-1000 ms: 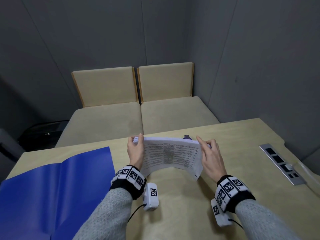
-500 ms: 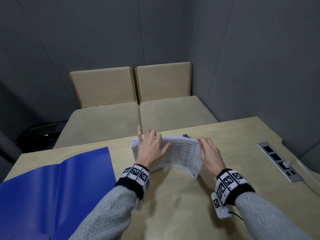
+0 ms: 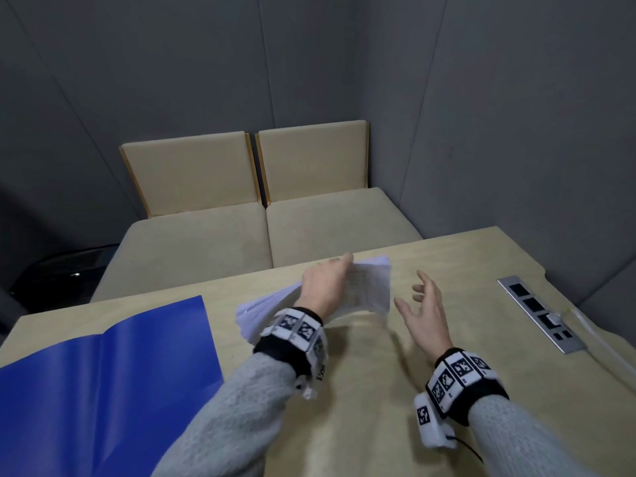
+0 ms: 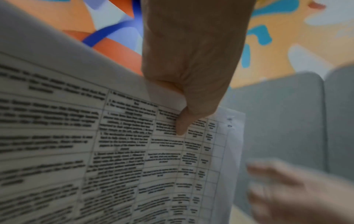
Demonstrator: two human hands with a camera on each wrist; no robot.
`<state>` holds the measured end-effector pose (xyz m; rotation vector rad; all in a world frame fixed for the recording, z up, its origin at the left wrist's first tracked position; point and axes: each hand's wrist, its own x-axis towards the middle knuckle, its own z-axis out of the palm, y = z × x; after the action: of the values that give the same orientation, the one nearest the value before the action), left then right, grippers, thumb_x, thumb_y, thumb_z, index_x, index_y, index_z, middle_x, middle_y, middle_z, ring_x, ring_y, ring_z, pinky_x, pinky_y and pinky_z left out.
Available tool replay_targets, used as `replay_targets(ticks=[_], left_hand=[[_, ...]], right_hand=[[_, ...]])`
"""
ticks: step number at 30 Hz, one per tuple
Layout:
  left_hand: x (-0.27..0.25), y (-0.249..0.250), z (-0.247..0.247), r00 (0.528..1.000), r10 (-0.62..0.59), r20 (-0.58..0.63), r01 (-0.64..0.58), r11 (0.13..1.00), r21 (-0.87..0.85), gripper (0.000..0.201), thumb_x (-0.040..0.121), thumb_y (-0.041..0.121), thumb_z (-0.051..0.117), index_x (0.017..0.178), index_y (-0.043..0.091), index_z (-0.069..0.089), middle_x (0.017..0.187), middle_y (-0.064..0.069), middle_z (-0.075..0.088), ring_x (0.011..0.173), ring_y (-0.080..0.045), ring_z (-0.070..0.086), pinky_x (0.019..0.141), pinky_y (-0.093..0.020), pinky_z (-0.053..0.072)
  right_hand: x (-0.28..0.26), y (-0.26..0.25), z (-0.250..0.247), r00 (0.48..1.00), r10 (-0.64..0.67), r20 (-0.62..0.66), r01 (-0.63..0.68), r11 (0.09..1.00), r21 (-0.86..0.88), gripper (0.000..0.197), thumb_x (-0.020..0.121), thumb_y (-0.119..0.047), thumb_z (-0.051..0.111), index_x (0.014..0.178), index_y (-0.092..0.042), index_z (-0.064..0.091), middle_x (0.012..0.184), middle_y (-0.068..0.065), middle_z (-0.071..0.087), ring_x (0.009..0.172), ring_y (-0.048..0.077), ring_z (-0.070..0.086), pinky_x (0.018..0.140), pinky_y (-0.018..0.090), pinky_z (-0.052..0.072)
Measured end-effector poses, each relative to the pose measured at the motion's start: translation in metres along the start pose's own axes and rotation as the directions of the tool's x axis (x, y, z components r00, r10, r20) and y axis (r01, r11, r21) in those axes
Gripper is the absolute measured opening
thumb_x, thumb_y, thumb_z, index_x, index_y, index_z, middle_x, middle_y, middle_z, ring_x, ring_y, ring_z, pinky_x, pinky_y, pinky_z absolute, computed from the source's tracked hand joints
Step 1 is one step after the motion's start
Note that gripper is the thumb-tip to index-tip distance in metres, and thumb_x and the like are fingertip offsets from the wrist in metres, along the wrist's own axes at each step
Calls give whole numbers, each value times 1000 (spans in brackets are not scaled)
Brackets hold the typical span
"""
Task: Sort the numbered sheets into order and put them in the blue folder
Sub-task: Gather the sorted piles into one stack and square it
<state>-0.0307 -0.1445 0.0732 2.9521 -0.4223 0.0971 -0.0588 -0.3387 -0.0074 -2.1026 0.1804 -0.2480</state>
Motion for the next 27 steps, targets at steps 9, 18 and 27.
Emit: replay_targets(ticks=[9,18,27], left_hand=[[-37,-81,-34,945,-295,144,206,190,-960,33,90,3,58,120,13,50,110,-6,67,86,-14,69,67,-25,58],[-63,-62,23,807,-578,-119,-21,174,-985,24,90,17,62,112,24,57,105,-2,69,99,-19,66,82,-41,56],[-64,-67,56,730,-681,-55,89,175,-981,28,88,18,64,95,42,53,98,5,67,95,-14,64,86,-46,55]], right_hand=[[23,-39,12,864,134,485,-368,826,427,53,83,-17,68,132,-12,49,126,2,63,112,24,61,94,44,46],[14,-91,30,934,66,350,-276,753,597,29,87,-8,63,114,3,63,107,18,70,97,31,68,87,42,54],[1,-86,50,998,-53,-32,61,921,385,33,85,-4,60,111,-21,48,96,-13,58,86,-3,59,82,28,46]])
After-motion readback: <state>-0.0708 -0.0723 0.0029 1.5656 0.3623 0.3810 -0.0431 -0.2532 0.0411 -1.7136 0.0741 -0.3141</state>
